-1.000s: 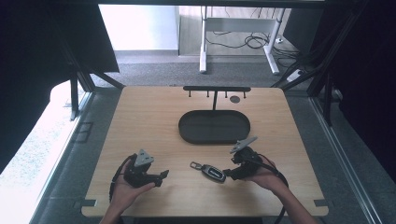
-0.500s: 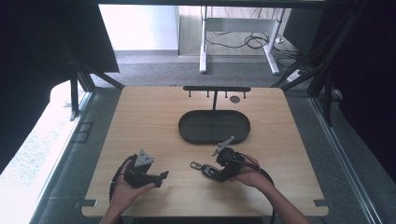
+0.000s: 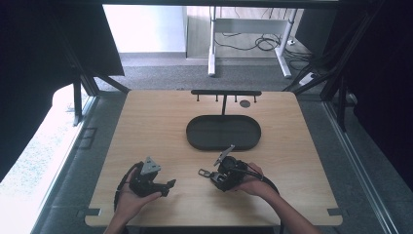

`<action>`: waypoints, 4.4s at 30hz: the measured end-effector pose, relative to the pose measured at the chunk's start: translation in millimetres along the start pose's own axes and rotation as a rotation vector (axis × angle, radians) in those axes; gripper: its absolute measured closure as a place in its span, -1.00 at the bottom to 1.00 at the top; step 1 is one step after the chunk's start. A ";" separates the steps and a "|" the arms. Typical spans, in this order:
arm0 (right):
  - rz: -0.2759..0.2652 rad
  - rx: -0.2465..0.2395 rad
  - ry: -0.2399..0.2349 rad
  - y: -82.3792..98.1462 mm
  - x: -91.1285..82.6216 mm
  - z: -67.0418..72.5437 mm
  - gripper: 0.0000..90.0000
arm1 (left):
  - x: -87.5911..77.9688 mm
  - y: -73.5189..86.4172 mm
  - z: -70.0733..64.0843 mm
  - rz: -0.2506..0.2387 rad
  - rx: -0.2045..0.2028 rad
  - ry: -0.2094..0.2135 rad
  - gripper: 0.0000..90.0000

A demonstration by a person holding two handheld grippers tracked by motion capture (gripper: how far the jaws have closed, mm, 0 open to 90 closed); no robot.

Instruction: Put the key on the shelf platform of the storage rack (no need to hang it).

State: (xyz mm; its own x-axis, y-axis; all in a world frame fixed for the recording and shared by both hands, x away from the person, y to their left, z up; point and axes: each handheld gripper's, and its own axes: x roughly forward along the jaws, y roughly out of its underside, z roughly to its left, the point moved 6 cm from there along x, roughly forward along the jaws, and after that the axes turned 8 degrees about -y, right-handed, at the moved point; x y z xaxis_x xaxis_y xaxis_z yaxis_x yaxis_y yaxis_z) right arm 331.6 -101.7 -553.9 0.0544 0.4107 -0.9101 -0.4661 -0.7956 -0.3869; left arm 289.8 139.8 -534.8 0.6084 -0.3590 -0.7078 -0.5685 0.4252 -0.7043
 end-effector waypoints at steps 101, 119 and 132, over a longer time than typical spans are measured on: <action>-0.119 0.008 -0.064 -43.9 -95.1 -48.0 0.10 | 4.2 3.1 -7.1 0.023 0.035 -0.028 -0.52; -0.146 0.048 -0.054 -59.0 -102.3 -81.2 0.10 | 5.7 3.4 -10.5 0.028 0.046 -0.021 -0.52; -0.157 0.098 -0.058 -57.5 -96.1 -105.8 0.10 | 6.7 3.9 -11.0 0.035 0.051 -0.025 -0.52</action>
State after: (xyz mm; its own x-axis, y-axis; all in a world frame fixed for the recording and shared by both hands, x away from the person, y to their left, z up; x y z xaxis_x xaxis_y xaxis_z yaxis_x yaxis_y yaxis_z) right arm 446.6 -142.6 -459.9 0.0834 0.5533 -0.8288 -0.5402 -0.6738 -0.5042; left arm 285.5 130.0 -542.9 0.6026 -0.3230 -0.7297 -0.5606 0.4794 -0.6752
